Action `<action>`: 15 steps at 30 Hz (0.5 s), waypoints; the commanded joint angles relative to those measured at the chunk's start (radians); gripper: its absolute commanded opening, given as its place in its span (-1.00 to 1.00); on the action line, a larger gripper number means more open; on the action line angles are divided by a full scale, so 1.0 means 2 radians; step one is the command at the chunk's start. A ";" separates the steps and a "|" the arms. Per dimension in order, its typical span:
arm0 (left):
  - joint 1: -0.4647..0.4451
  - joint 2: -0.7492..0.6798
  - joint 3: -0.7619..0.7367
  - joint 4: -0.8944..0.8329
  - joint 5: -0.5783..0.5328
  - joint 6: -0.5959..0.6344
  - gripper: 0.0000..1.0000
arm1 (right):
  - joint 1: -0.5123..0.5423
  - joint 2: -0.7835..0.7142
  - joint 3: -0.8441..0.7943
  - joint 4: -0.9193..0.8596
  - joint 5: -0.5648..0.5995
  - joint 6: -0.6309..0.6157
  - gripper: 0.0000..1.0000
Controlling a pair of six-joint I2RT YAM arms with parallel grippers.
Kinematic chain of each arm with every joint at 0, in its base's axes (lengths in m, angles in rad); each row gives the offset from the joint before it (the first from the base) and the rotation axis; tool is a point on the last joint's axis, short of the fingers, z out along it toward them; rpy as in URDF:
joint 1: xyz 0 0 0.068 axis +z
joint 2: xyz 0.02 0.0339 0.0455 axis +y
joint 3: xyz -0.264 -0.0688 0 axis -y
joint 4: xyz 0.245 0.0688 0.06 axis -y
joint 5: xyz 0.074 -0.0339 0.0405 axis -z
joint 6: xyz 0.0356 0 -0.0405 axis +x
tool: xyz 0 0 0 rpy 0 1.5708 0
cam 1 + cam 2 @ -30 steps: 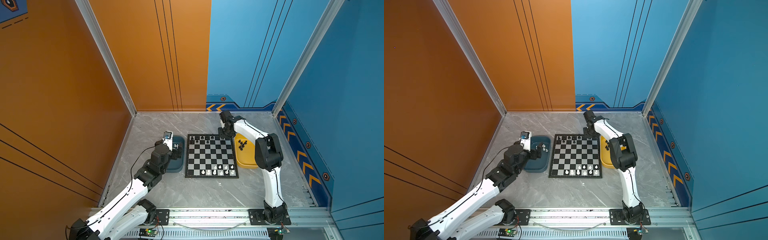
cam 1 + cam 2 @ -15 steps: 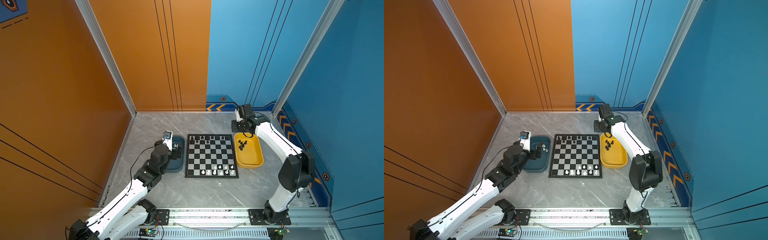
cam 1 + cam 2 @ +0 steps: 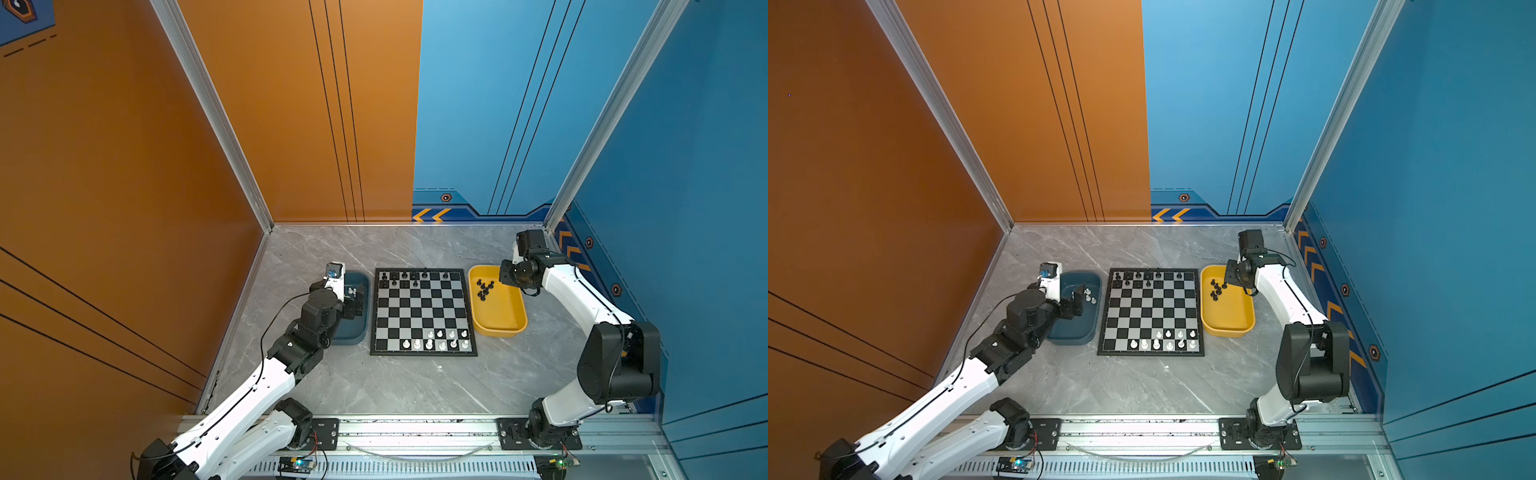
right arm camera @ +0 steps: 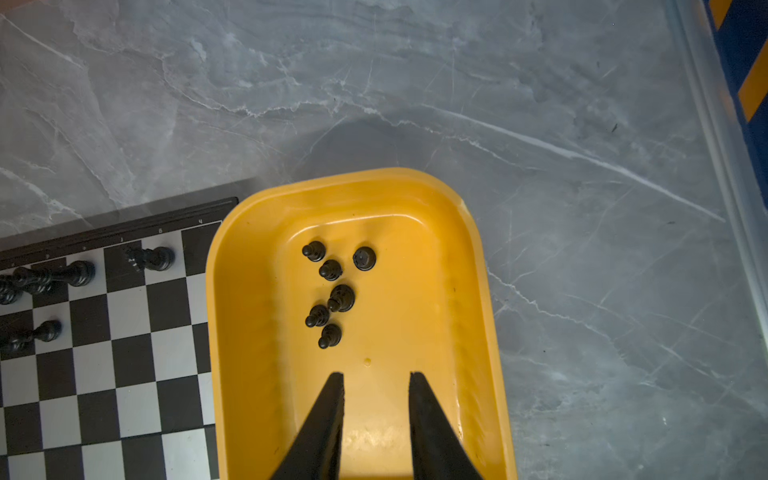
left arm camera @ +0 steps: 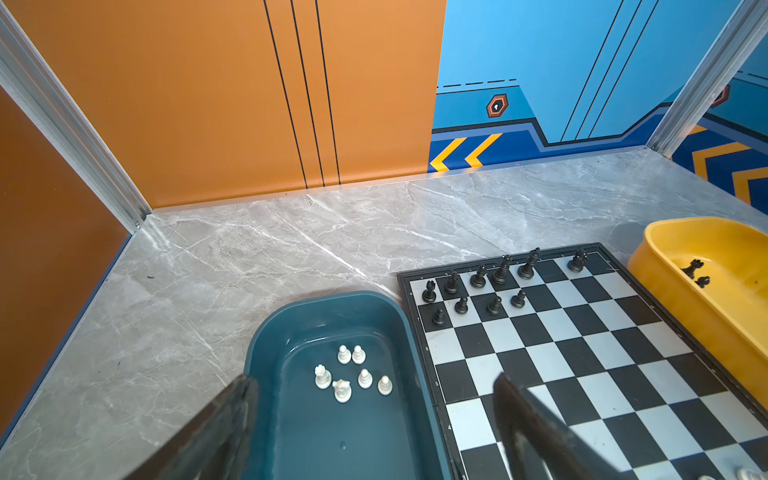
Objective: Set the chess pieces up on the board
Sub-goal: 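Lower the black piece onto its square and open the right gripper, then move the right gripper back into the yellow tray and grasp a black pawn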
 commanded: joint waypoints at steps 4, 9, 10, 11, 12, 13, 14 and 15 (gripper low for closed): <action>-0.004 0.008 0.003 0.010 0.011 -0.010 0.80 | 0.003 0.010 -0.017 0.026 -0.030 0.012 -0.42; -0.006 0.012 0.005 0.009 0.009 -0.009 0.81 | 0.013 0.036 -0.018 0.032 -0.041 0.013 -0.43; -0.006 0.013 0.006 0.010 0.009 -0.009 0.81 | 0.015 0.043 -0.015 0.032 -0.042 0.013 -0.42; -0.006 0.014 0.006 0.010 0.009 -0.008 0.81 | 0.017 0.049 -0.012 0.031 -0.043 0.012 -0.43; -0.007 0.014 0.007 0.010 0.009 -0.008 0.80 | 0.020 0.055 -0.010 0.032 -0.043 0.012 -0.42; -0.007 0.015 0.006 0.011 0.009 -0.008 0.81 | 0.021 0.061 -0.008 0.032 -0.044 0.012 -0.43; -0.007 0.016 0.007 0.011 0.009 -0.007 0.81 | 0.023 0.067 -0.006 0.032 -0.044 0.012 -0.44; -0.007 0.016 0.007 0.011 0.009 -0.007 0.81 | 0.024 0.072 -0.003 0.032 -0.045 0.012 -0.45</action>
